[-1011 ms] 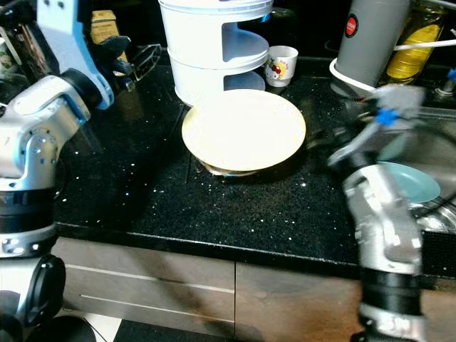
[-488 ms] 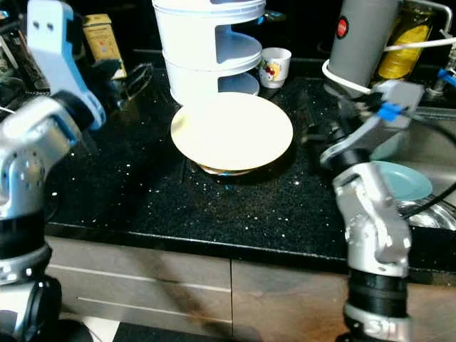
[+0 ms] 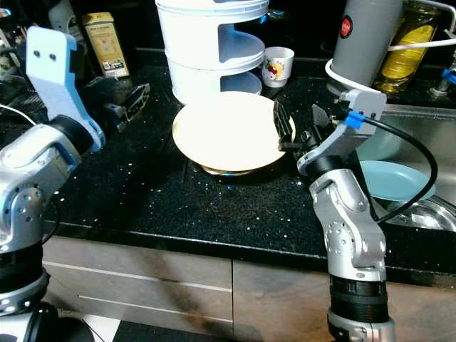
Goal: Kitchen organization
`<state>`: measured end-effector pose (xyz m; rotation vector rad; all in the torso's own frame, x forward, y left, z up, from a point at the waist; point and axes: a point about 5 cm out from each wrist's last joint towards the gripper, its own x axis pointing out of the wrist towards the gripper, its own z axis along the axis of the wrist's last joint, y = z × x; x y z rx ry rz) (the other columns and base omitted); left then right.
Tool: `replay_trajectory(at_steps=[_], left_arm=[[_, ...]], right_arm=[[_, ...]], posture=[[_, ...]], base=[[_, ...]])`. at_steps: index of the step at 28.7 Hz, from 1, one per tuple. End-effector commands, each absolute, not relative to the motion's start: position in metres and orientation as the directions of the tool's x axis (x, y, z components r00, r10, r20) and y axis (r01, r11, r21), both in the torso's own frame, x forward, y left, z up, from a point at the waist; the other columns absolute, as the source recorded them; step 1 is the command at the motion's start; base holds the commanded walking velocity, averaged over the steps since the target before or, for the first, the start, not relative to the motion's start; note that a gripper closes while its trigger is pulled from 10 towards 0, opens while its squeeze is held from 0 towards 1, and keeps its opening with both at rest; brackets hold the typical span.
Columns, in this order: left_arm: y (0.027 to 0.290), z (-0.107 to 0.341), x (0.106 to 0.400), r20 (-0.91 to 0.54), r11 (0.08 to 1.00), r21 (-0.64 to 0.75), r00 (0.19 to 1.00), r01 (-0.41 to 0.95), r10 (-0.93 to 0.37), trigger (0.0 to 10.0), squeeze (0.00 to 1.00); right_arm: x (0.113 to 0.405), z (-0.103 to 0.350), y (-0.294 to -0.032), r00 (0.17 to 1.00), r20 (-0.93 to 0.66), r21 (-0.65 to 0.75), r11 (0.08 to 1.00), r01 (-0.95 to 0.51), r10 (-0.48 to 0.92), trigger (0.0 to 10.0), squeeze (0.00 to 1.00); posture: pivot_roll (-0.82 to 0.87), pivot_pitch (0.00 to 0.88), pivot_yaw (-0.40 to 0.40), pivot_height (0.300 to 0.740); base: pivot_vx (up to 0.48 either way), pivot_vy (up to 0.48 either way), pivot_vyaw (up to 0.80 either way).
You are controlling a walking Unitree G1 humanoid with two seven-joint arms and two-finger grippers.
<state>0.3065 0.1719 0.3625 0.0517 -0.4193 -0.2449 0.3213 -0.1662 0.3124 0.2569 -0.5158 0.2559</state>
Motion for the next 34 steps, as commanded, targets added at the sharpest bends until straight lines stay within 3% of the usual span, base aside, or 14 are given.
replay_trajectory(at_steps=[1, 34], left_arm=[[0.1711, 0.3575, 0.3042, 0.383, 0.971, 0.098, 0.892, 0.22, -0.24, 10.0, 0.0], [0.165, 0.3531, 0.3021, 0.381, 0.972, 0.09, 0.894, 0.219, -0.237, 10.0, 0.0]], right_arm=[[0.318, 0.3111, -0.1661, 0.84, 0.516, 0.164, 0.943, -0.289, 0.168, 10.0, 0.0], [0.3153, 0.3148, -0.1693, 0.837, 0.528, 0.168, 0.949, -0.266, 0.141, 10.0, 0.0]], posture=[[0.05, 0.239, -0.006, 0.74], [0.04, 0.218, -0.009, 0.74]], base=[[0.0, 0.0, 0.0], [0.0, 0.0, 0.0]])
